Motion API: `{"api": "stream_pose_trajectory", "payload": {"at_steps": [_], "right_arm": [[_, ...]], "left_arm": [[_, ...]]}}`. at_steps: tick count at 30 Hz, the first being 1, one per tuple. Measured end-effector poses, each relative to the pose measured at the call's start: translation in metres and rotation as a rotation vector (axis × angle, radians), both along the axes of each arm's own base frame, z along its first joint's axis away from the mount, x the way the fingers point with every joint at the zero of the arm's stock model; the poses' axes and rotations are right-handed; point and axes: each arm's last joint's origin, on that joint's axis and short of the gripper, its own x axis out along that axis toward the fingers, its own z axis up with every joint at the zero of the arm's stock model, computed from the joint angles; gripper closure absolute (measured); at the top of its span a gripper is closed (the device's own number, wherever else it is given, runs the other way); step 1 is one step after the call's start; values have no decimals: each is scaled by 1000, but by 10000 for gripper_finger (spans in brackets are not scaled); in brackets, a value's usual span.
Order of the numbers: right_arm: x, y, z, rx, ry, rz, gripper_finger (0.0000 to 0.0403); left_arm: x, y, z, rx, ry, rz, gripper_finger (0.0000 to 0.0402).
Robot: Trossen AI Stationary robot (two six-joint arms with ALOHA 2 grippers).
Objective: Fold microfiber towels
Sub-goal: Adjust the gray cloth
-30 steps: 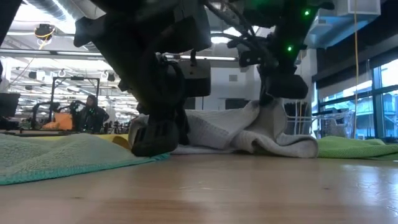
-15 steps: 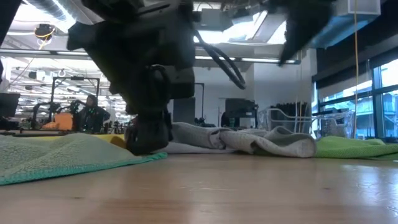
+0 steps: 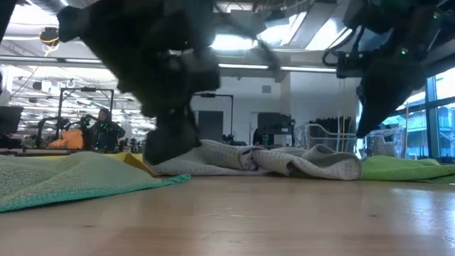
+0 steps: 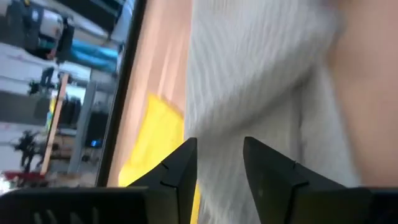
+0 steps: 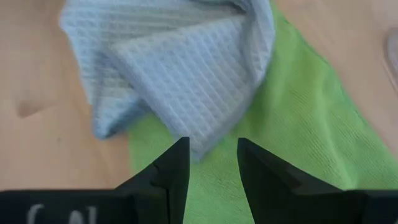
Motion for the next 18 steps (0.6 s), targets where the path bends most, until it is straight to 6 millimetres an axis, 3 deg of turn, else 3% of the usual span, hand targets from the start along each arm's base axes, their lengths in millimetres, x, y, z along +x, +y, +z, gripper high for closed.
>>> {"api": "stream_pose_trajectory", "payload": {"at_steps": [5, 9, 12, 14, 18], "right_arm": [[-1, 0, -4, -12, -30, -25, 266], [-1, 2, -4, -29, -36, -14, 266], [-2, 5, -4, -32, -30, 2, 266], [-3, 6, -5, -34, -21, 11, 266], [-6, 10, -6, -40, 16, 28, 266]], "left_arm": [[30, 0, 16, 24, -120, -128, 278], [58, 16, 33, -42, -255, -272, 278], [69, 43, 37, -146, -325, -304, 278], [71, 69, 34, -185, -344, -238, 278], [65, 111, 14, -431, -334, -170, 278]]}}
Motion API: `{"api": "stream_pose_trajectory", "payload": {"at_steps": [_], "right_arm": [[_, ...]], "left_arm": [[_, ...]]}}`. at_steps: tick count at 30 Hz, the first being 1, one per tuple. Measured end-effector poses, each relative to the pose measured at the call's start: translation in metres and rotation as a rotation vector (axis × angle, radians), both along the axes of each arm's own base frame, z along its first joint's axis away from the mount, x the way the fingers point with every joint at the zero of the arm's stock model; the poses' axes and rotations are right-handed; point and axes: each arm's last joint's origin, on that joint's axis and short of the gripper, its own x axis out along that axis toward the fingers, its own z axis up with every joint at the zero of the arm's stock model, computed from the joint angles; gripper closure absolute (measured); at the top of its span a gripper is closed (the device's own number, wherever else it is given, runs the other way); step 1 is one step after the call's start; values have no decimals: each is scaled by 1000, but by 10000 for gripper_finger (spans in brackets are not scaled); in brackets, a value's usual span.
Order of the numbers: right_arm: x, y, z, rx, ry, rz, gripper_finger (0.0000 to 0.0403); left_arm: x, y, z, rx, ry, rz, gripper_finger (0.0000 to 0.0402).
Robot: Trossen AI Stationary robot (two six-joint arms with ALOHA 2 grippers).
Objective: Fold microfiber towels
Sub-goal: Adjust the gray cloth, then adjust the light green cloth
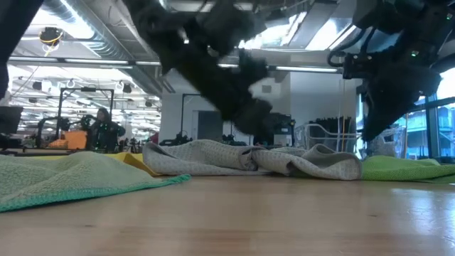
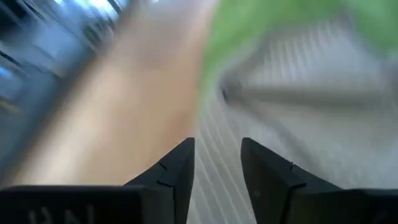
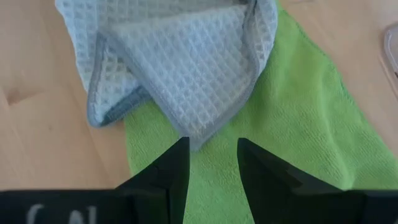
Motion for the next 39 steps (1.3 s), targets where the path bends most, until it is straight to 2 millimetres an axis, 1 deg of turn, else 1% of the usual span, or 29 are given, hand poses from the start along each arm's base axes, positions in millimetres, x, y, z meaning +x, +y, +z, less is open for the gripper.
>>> {"api": "stream_pose_trajectory", "payload": {"at_steps": [3, 5, 7, 10, 13, 16, 18, 21, 23, 25, 27, 31, 33, 35, 37, 39], "right_arm": [[-3, 2, -3, -1, 15, 3, 266], [-7, 1, -12, 3, 18, -6, 266], [-13, -1, -25, 2, 25, -11, 266], [-24, -3, -47, 15, 14, -44, 266], [-32, -6, -61, 21, -30, -86, 266], [-37, -8, -69, 4, -71, -120, 266], [-38, -8, -70, -2, -82, -124, 266], [-35, -8, -68, -1, -87, -115, 266], [-31, -7, -64, 1, -103, -88, 266], [-27, -5, -60, 8, -119, -62, 266], [-23, -4, -56, 11, -139, -21, 266], [-16, -2, -51, 20, -190, 21, 266], [-14, -1, -50, 26, -214, 34, 266], [-13, -1, -49, 28, -227, 35, 266], [-13, -1, -48, 27, -230, 36, 266], [-13, -1, -48, 26, -230, 37, 266]], "left_arm": [[-9, 14, -15, -192, 45, -40, 278], [-20, 18, -26, -223, 123, -9, 278], [-30, 18, -29, -184, 213, 42, 278], [-50, 15, -35, -85, 409, 133, 278], [-68, 10, -38, 33, 582, 219, 278], [-91, 1, -36, 156, 768, 252, 278], [-104, -5, -30, 207, 850, 269, 278], [-126, -6, -18, 180, 960, 359, 278], [-140, -3, -10, 172, 985, 444, 278], [-154, -3, -8, 173, 996, 499, 278], [-164, -4, -3, 162, 988, 531, 278], [-177, -7, 24, 185, 941, 591, 278], [-177, -8, 45, 179, 844, 618, 278], [-172, -12, 64, 131, 716, 608, 278], [-163, -21, 81, 48, 562, 548, 278], [-154, -35, 97, -68, 433, 425, 278]]}}
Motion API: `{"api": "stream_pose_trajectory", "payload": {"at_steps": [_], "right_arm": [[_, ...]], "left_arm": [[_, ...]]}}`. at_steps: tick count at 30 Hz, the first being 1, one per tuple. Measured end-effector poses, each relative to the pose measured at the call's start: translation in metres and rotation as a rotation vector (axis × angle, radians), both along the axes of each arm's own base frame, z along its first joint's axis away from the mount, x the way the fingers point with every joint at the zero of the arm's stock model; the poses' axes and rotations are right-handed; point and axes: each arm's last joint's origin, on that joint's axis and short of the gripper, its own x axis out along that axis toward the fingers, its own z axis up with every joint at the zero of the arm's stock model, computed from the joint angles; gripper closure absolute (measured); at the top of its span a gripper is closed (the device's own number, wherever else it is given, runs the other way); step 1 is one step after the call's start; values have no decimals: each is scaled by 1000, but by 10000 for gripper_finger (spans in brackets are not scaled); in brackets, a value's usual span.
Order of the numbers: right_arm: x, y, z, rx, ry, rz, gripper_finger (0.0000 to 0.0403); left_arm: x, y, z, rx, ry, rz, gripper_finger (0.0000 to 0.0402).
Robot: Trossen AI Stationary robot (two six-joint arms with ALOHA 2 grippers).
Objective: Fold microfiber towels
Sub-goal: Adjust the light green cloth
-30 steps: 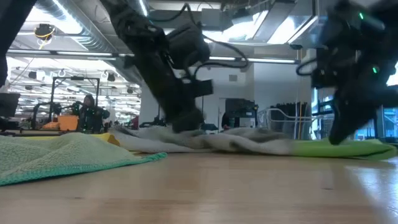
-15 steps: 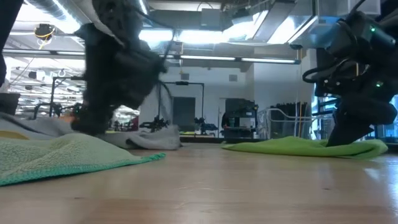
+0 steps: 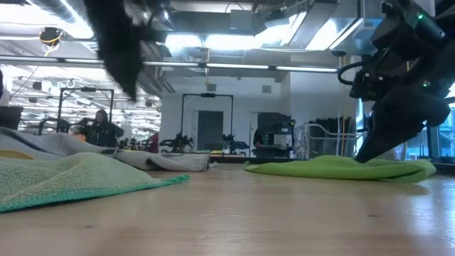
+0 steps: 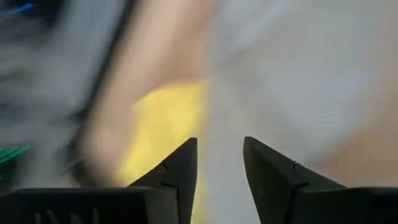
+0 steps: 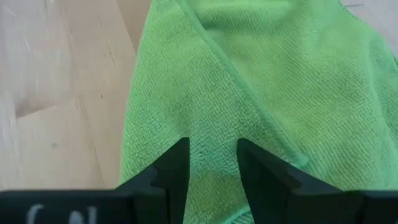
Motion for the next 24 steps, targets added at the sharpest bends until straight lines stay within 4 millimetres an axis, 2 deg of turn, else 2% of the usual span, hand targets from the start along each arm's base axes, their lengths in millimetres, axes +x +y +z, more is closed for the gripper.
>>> {"api": "stream_pose_trajectory", "payload": {"at_steps": [4, 7, 9, 17, 21, 24], "right_arm": [[0, 0, 0, 8, 2, 5, 266], [0, 1, 0, 18, 3, 14, 266], [0, 3, 0, 19, 3, 23, 266], [-2, 10, 0, 40, 5, 60, 266], [-3, 12, 0, 50, 4, 58, 266], [-3, 13, 0, 51, 4, 63, 266]], "left_arm": [[12, -37, 18, -284, -216, -292, 278], [9, -68, 19, -435, -232, -444, 278], [6, -85, 12, -500, -198, -451, 278], [-3, -141, -39, -811, 35, -402, 278], [-18, -166, -47, -946, 138, -321, 278], [-34, -181, -48, -955, 180, -295, 278]]}}
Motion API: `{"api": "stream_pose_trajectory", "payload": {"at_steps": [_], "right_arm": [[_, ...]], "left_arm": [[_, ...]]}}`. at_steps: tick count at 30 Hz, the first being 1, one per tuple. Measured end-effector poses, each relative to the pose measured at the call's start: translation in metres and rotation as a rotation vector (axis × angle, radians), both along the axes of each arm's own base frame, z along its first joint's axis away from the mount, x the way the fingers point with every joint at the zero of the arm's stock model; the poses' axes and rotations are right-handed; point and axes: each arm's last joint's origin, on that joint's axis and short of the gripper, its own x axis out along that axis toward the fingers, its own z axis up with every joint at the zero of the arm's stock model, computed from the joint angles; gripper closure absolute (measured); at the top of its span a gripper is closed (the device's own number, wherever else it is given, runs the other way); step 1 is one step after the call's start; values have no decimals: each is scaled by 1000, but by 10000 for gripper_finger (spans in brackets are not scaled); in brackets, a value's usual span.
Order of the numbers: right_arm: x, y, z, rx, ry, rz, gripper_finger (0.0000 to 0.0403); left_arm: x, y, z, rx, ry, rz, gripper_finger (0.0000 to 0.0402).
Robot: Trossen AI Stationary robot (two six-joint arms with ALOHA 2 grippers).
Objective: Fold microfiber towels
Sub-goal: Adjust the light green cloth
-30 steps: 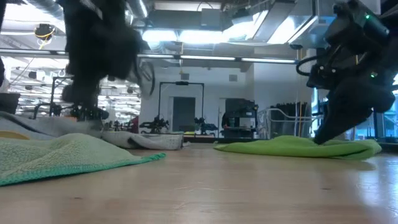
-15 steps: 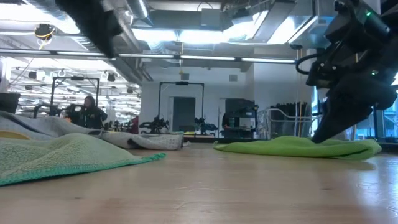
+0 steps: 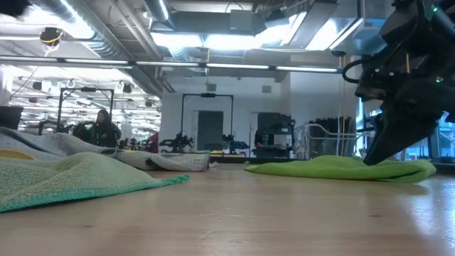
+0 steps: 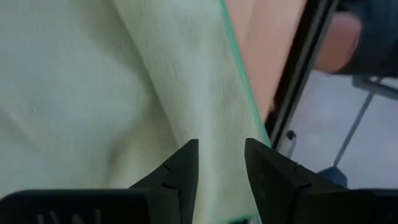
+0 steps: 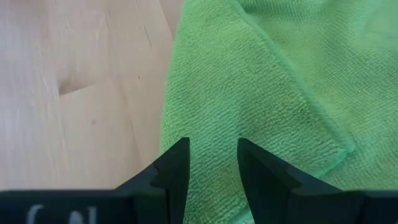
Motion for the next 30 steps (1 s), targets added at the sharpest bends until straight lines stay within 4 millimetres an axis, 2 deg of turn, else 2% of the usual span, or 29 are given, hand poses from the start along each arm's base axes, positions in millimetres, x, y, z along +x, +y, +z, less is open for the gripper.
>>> {"api": "stream_pose_trajectory", "payload": {"at_steps": [4, 8, 11, 13, 16, 20, 21, 23, 26, 30], "right_arm": [[0, 0, 0, 0, 0, -1, 266], [0, 0, 0, 2, -4, -1, 266], [0, 0, 0, 2, -5, -2, 266], [0, 0, 0, 2, -5, -2, 266], [0, 0, 0, 1, -5, -2, 266], [1, -1, 1, -19, -13, -14, 266], [1, -1, 1, -21, -14, -15, 266], [1, -1, 1, -21, -14, -15, 266], [1, -1, 1, -21, -13, -15, 266], [1, -1, 1, -23, -12, -13, 266]], "left_arm": [[-18, 1, -19, 79, 36, 33, 278], [-33, 20, -52, 129, 108, 76, 278], [-39, 34, -66, 122, 120, 99, 278], [-41, 44, -68, 151, 150, 121, 278], [-48, 68, -66, 358, 201, 154, 278], [-57, 108, -57, 821, 170, 206, 278], [-58, 115, -53, 889, 169, 227, 278], [-60, 127, -47, 956, 165, 264, 278], [-67, 150, -52, 1057, 248, 278, 278], [-69, 172, -66, 1070, 265, 340, 280]]}}
